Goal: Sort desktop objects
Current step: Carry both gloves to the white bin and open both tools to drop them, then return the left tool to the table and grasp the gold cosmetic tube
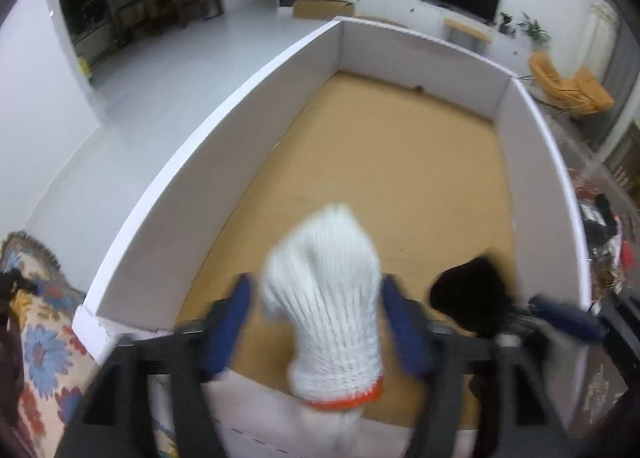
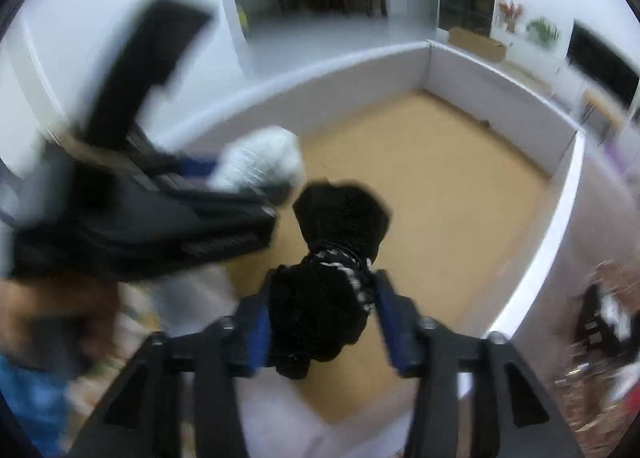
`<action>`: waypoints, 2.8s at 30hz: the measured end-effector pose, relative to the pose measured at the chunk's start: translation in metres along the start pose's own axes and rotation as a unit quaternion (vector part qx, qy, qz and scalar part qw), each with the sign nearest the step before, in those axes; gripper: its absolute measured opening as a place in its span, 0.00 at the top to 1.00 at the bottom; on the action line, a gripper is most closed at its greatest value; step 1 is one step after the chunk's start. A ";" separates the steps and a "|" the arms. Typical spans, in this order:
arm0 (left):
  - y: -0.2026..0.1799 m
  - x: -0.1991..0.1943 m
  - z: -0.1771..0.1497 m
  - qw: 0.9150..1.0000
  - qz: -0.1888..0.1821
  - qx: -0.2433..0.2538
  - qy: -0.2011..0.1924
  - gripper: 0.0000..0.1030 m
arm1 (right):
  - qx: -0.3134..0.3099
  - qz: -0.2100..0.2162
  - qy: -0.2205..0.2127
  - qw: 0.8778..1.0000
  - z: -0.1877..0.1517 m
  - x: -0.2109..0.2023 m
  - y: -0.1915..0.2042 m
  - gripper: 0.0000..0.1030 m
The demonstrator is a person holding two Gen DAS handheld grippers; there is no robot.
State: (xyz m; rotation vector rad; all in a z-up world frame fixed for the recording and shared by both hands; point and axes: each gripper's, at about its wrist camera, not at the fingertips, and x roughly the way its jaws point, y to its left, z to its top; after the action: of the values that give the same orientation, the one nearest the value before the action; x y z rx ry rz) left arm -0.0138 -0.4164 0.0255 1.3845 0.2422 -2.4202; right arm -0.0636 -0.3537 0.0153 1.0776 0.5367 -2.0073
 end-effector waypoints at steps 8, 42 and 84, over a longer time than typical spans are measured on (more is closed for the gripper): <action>-0.011 0.009 0.004 0.998 0.032 0.054 -0.013 0.11 | -0.008 -0.029 0.019 0.999 -0.012 0.020 -0.002 0.21; -0.050 -0.078 -0.051 0.990 -0.028 0.025 -0.135 0.00 | 0.190 -0.132 -0.153 0.961 -0.170 -0.128 -0.159 0.00; -0.362 0.033 -0.073 0.960 -0.069 0.270 -0.037 0.00 | 0.369 -0.257 -0.010 0.893 -0.371 -0.144 -0.311 0.00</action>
State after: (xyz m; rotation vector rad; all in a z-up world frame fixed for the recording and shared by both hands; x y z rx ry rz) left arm -0.1055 -0.0648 -0.0476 1.5200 -0.3845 -2.7754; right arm -0.0753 0.1446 -0.0682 1.4550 0.0069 -2.8046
